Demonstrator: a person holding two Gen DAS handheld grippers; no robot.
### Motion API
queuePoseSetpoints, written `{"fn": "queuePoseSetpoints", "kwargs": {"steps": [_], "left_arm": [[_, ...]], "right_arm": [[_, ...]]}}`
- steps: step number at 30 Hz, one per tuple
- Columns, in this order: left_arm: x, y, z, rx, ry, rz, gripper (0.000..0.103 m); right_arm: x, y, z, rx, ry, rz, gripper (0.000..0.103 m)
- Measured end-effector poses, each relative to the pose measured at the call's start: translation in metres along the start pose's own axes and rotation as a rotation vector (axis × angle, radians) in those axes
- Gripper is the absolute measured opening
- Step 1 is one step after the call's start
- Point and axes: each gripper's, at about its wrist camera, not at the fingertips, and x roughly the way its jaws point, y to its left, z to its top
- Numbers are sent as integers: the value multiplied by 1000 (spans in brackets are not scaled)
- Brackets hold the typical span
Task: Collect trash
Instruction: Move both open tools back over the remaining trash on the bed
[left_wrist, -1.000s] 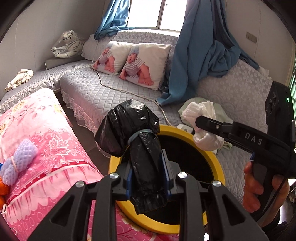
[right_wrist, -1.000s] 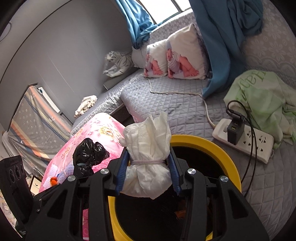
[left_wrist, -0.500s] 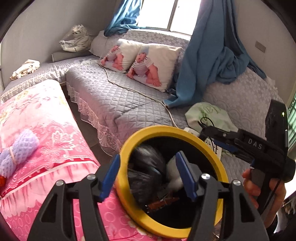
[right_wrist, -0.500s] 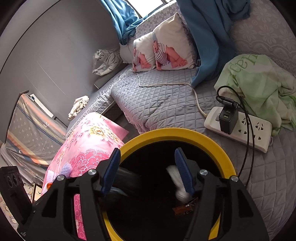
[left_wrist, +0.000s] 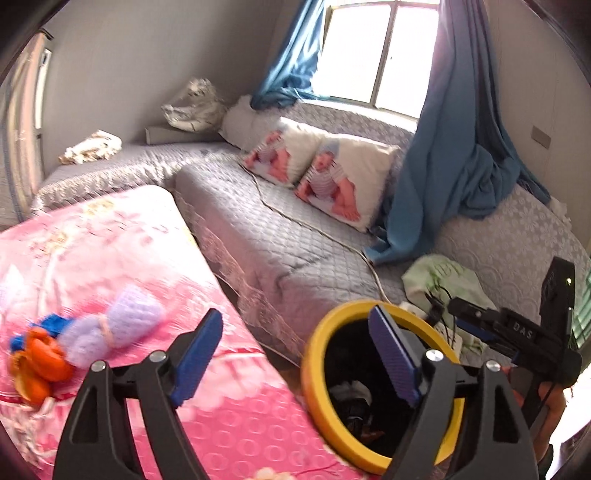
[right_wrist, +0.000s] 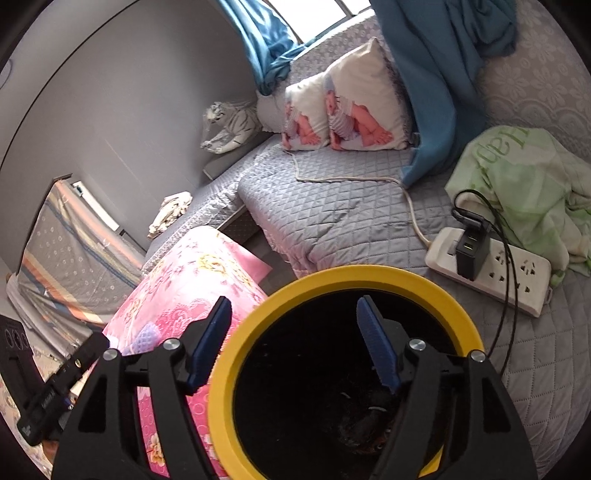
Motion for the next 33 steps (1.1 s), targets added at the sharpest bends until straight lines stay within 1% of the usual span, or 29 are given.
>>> {"fn": "queuePoseSetpoints", "kwargs": {"steps": [3,7,10,13,16,19,27,33], "left_arm": [[-16,14,4,-7,-41,37,85],[-36,41,6,-17,-73,95,85],[-51,65,5,-33,-87,149,88],[-69,92,2,-53,-95,195,89],[-89,121,-3,-69,-109,259,92],[-109,149,-10,-107,-116,308,92],[-159,209,-38,-186,-135,389,93],[-173,227,-60,-212,-114,392,93]], "right_arm": [[-1,14,1,-31,-3,23,70],[-3,36,1,-79,-11,65,78],[-5,56,1,-120,-28,97,84],[-8,79,0,-176,-48,126,86],[-8,103,-2,-227,-56,150,89],[-4,126,-6,-269,-47,170,90],[18,194,-24,-386,-8,221,91],[45,235,-43,-481,42,236,91]]}}
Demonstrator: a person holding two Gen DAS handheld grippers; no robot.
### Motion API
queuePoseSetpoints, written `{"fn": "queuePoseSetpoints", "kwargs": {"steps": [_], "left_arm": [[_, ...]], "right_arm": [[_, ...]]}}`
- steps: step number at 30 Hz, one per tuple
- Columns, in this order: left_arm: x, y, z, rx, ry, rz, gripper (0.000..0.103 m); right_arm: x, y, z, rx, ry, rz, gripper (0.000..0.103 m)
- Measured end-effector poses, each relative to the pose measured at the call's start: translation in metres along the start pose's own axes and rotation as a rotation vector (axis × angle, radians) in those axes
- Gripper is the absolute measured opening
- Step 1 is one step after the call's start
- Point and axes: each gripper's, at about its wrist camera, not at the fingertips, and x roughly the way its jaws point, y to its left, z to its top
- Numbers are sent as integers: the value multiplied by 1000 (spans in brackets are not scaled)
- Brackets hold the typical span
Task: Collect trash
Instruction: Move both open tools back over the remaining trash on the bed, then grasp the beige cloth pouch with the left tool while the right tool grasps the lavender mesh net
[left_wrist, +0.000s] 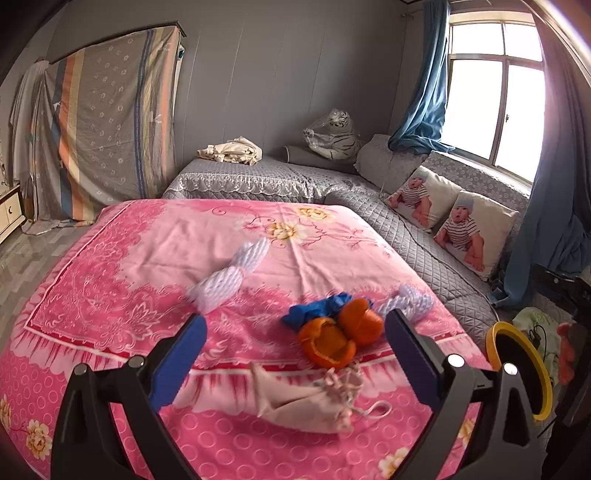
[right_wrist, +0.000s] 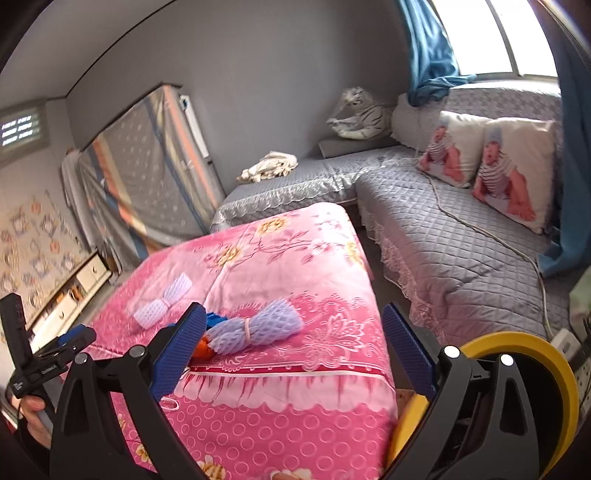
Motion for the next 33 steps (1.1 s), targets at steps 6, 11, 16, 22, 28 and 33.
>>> {"fn": "queuePoseSetpoints", "kwargs": {"steps": [6,11,16,22,28,33], "left_arm": [[5,12,-21,-23,48,-12,93],[18,17,-37,-30,91,-26,93],[30,18,-43,-51,126,-51,93],[42,11,-44,-33,161,-81,93],[60,10,-47,-48,215,-100,93],[70,8,-47,-40,245,-114,84]], "right_arm": [[44,24,-3,-84,66,41,92],[75,33,-6,-133,114,45,92],[107,31,-9,-149,167,36,92],[144,31,-16,-158,236,40,92],[168,34,-15,-163,268,28,92],[181,33,-16,-139,306,28,89]]}}
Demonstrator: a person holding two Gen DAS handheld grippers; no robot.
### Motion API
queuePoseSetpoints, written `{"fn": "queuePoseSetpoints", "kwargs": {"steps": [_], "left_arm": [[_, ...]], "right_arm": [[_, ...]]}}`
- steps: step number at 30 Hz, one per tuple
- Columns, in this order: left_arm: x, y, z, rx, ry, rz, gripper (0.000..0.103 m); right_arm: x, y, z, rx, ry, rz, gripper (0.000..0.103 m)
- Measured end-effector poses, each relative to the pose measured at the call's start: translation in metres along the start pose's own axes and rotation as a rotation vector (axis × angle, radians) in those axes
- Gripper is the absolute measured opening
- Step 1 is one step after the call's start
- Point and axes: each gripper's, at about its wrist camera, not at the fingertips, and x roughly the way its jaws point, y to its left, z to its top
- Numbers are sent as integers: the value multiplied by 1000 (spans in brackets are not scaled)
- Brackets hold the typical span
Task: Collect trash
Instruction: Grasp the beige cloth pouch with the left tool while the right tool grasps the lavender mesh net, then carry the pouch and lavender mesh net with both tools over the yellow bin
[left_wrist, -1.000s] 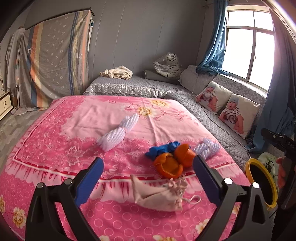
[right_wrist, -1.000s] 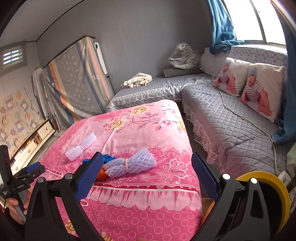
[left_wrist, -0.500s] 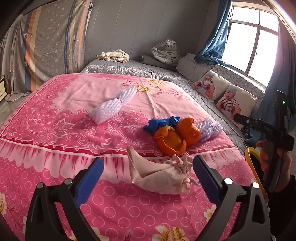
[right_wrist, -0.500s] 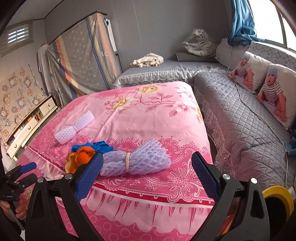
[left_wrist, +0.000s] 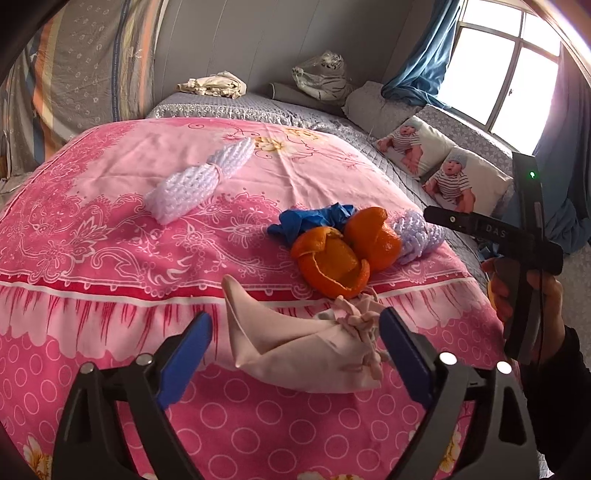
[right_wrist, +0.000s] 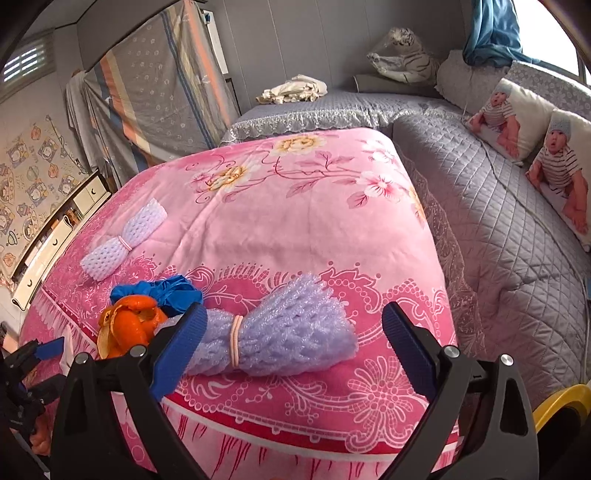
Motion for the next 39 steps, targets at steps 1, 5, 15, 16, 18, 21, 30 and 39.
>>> {"fn": "queuePoseSetpoints", "kwargs": {"steps": [1,5,15,16,18,21,30,39], "left_arm": [[2,-2,0,9,8,-1,81],[10,-5,-2,31,42,-1,73],[14,-27,0,117,54,26,43],[14,-30,0,129,52,33,41],[13,-32,-1,141,50,41,38],[12,-35,-1,145,46,46,33],[4,-33,-1,132,29,46,27],[-14,-25,-2,105,1,43,19]], "right_arm": [[2,1,-1,-5,9,-4,87],[10,3,-4,-5,42,-1,81],[6,14,-8,-48,87,28,49],[5,16,-9,-53,90,31,44],[5,16,-9,-48,93,42,38],[2,20,-10,-58,102,61,27],[-13,15,-8,-32,90,100,8],[-47,11,-4,-14,31,119,7]]}}
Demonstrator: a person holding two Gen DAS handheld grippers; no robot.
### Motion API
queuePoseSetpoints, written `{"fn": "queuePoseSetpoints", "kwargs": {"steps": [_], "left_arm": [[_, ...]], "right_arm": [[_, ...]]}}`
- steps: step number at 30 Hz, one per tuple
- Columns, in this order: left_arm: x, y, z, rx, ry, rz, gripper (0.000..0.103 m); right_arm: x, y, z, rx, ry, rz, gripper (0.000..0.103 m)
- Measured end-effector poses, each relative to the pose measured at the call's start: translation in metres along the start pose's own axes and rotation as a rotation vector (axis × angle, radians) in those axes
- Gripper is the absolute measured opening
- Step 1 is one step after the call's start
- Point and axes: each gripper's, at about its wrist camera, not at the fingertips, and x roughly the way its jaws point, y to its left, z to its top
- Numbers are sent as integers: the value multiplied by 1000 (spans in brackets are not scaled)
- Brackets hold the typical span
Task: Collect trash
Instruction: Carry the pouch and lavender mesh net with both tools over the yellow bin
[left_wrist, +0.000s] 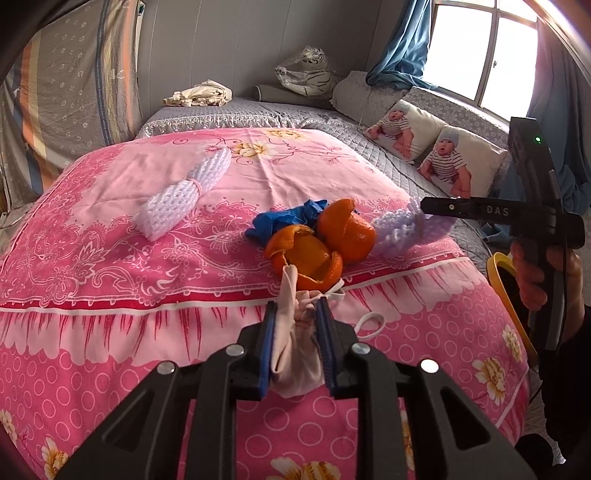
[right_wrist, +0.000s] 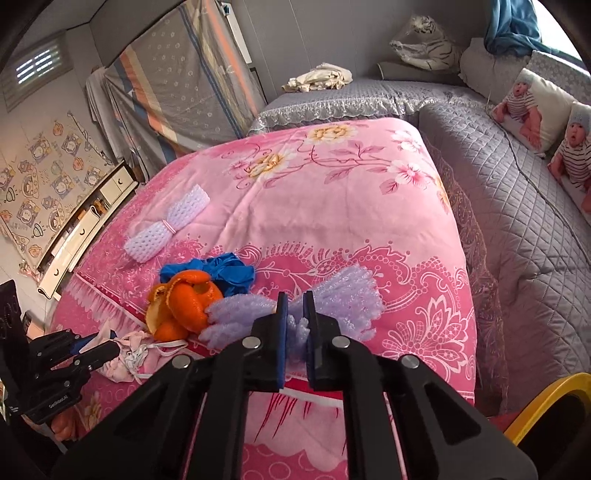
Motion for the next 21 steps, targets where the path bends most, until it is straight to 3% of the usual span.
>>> {"fn": "queuePoseSetpoints", "kwargs": {"steps": [2,11,21], "left_arm": [[-2,3,-1,-1,-6,5,5],[-8,-2,-2,7,-20,1,5],[-38,-2,7,-17,-96,-5,5]], "right_arm": [[-8,2,0,-3,-15,4,7],[-35,10,1,-3,-64,11,7],[-70,14,3,-10,-134,17,7]]}}
